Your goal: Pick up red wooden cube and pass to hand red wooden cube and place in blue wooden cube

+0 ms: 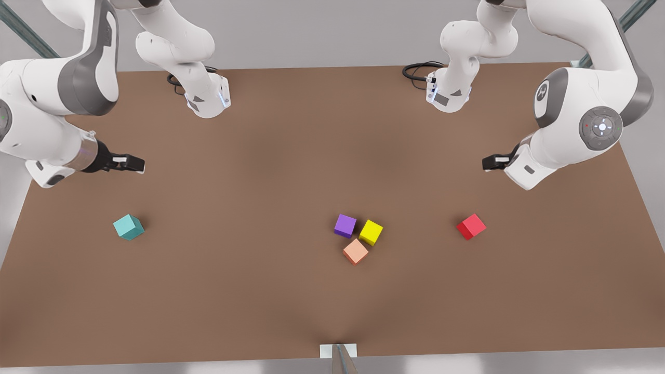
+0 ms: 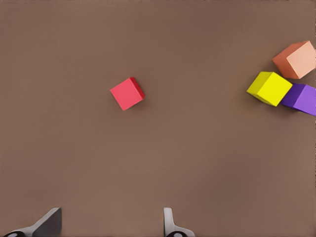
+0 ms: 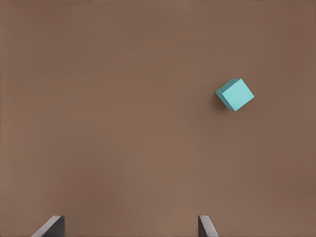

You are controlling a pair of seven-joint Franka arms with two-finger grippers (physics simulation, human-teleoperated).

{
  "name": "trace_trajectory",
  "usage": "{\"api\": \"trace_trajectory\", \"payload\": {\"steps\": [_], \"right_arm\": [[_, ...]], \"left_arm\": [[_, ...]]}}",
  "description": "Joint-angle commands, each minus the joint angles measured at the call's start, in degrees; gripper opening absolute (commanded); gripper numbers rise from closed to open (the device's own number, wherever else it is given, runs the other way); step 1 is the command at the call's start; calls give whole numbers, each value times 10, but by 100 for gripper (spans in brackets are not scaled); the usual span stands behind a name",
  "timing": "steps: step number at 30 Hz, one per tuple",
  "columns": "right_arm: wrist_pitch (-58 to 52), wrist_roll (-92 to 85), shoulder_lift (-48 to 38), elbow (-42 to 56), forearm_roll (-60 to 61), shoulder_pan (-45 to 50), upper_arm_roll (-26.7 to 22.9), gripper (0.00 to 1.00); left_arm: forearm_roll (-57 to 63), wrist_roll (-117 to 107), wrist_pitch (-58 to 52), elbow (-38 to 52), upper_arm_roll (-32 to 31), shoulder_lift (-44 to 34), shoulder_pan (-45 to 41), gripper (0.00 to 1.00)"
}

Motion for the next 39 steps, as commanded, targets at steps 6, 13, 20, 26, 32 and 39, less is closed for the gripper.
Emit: {"api": "trace_trajectory", "payload": {"steps": [6,13,20,26,32,39], "right_arm": [[22,13,0,0,0,-4,0,100],[22,7,1,-1,0,-3,0,100],[22,7,6,-1,0,0,2,100],[22,7,8,-1,0,-1,2,100],[22,7,9,0,-3,1,2,100],[22,7,9,-1,-1,1,3,100]], "left_arm": [[13,-44,190,-51,17,111,22,100],[-15,-290,489,-216,42,155,27,100],[-15,-312,524,-223,43,174,27,100],[-15,-322,539,-224,43,201,34,100],[-15,-320,539,-235,42,209,34,100],[-14,-319,547,-238,41,228,33,100]]}}
